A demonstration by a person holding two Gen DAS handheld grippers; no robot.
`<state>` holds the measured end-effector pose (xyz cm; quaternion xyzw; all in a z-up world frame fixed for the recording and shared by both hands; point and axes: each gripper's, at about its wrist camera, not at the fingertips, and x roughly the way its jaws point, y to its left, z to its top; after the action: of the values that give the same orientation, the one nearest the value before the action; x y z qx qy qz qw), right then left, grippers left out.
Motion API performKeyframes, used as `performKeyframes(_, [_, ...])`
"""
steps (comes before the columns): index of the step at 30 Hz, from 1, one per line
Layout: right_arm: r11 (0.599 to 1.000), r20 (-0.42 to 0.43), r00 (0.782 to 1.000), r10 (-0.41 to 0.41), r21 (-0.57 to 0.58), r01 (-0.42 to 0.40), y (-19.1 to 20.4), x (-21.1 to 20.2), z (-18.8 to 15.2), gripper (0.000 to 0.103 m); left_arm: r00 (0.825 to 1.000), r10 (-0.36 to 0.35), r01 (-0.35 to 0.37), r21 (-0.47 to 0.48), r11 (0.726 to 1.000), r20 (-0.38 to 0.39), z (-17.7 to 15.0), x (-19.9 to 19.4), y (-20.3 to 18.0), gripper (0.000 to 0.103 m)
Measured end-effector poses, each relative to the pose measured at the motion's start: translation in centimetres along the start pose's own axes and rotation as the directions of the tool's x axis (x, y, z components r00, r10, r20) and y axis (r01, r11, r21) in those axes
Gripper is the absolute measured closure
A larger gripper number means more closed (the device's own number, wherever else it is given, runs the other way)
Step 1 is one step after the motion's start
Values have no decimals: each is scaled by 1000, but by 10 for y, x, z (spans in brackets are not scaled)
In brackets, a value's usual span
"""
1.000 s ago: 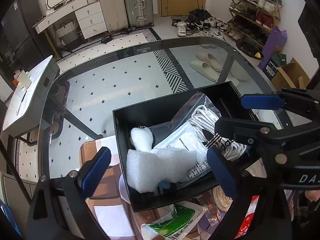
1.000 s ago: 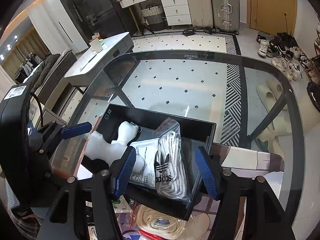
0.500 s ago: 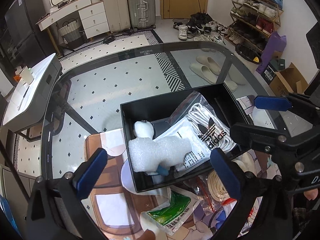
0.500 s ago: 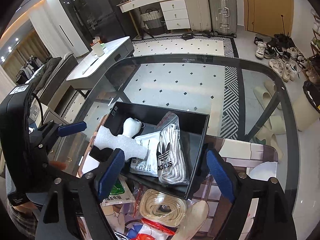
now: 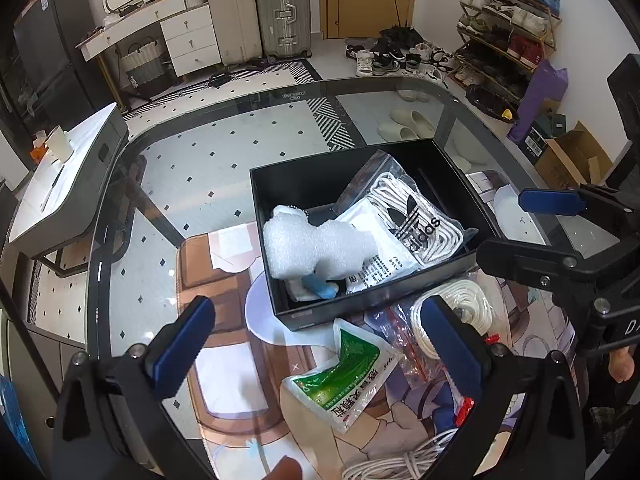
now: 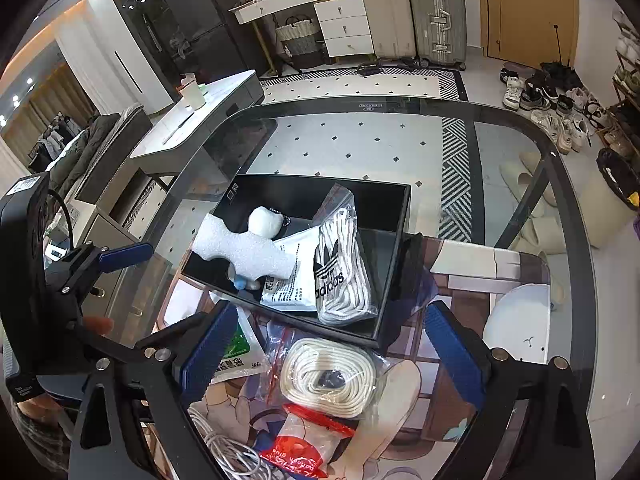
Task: Organize soft objects
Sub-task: 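Withdraw both open grippers from the box back over the remaining items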
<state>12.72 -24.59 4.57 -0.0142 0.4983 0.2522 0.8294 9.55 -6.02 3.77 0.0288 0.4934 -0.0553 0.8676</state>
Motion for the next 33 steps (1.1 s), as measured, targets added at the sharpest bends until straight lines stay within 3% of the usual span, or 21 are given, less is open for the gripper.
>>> performKeyframes(33, [998,-11,999,-46,-49,46,12,13,-61,6,998,-50,47,91,995,27,-65,5,-7,0])
